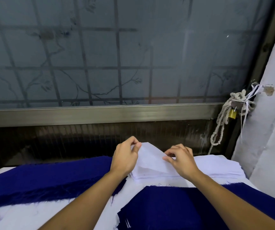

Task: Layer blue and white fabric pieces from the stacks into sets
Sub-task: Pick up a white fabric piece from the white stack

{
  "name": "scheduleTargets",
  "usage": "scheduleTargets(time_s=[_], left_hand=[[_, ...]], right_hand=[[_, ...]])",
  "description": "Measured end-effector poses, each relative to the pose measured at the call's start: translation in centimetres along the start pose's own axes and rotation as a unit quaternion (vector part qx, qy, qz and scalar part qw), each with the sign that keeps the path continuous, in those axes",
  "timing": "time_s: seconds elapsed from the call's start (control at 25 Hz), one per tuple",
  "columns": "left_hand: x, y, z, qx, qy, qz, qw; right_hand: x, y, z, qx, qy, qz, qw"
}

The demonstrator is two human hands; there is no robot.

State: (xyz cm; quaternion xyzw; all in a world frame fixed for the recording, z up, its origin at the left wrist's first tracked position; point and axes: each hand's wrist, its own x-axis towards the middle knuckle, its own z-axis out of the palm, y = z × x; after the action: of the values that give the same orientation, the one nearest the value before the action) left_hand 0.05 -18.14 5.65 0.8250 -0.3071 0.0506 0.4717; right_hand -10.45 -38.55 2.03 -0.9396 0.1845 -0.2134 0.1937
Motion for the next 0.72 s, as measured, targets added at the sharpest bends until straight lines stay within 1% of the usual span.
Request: scheduleTargets(time_s=[0.12,0.16,0.28,0.44,0.56,0.72], left_hand=[[-0.4,1.3,-2.6,-0.006,0.010,0.014,1.000],[-0.5,1.8,-3.6,-0.009,0.015,0.018,1.000],[-1.2,3.1,-7.0,-0.006,0.039,0.030,0.999],[-2.1,3.5,-11.5,0.005,0.066,0.041,0.997],[-3.0,3.0,-14.5,-0.004,0.095,0.022,0.995],[-3.9,1.6,-18.2,-0.006,0.125,-0.009,0.992]], right_hand=[[-0.8,-0.6,-1.9,-0.060,-0.023,-0.024,0.998],[-1.2,-1.1,-2.4,-0.064,-0.024,-0.028,0.997],[-2.7,-3.1,-4.4,-0.014,-0.022,-0.012,1.000],[-4.2,-5.6,-6.2,0.050,-0.017,-0.015,0.998],[-5.0,-7.0,-7.2,0.098,0.001,-0.011,0.995],[-5.1,-8.0,-8.0,0.149,-0.003,-0.012,0.989]])
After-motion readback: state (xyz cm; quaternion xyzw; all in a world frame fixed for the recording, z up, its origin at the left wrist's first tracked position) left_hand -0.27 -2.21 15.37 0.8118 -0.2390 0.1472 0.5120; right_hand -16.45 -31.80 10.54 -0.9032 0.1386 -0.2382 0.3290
